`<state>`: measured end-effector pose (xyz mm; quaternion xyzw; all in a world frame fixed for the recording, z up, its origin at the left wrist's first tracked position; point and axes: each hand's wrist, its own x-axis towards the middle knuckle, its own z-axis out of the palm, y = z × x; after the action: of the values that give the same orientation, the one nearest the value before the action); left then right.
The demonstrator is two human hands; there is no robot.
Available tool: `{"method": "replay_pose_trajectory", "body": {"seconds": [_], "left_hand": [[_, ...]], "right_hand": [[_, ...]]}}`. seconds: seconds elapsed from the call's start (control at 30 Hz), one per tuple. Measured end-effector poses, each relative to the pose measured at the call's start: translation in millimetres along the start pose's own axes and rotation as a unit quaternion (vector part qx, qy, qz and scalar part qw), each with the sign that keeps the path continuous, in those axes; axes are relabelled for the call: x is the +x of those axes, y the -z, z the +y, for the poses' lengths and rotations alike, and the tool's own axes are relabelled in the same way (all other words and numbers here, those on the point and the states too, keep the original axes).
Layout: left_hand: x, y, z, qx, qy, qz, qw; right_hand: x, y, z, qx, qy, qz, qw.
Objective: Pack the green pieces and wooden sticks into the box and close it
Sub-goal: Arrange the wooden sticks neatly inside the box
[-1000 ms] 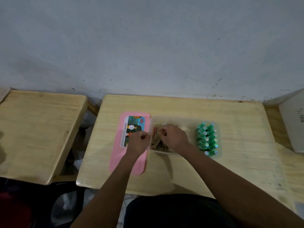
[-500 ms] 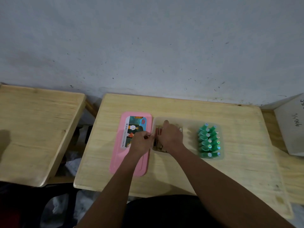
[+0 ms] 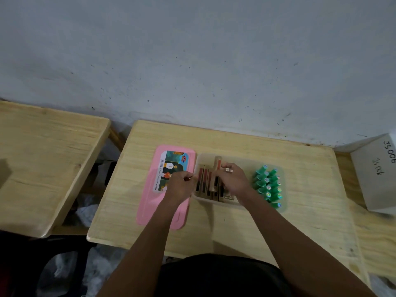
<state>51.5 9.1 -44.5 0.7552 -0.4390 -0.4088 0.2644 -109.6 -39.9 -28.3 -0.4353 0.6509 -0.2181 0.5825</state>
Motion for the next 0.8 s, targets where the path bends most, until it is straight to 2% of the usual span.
{"method": "replay_pose_trajectory", "body": {"seconds": [0.13, 0.27, 0.4, 0.57, 0.8], "left_hand": [[0, -1, -2, -0.004, -0.001, 0.008, 1.000], [0, -1, -2, -0.007, 0.001, 0.011, 1.000], [-1, 0, -2, -0.009, 0.007, 0.010, 1.000], [0, 0, -2, -0.001, 0.008, 0.012, 1.000], [-1, -1, -2, 0.004, 0.006, 0.016, 1.000]], "right_hand": [[-4, 8, 5, 0.098, -0.032, -0.060, 0.993], [-9, 7, 4, 0.105, -0.029, -0.075, 0.991], [-9, -8, 3, -0.014, 0.020, -0.052, 0.998], [1, -33, 4, -0.165, 0.058, -0.062, 0.983], [14, -50, 7, -0.215, 0.052, -0.026, 0.975]]}}
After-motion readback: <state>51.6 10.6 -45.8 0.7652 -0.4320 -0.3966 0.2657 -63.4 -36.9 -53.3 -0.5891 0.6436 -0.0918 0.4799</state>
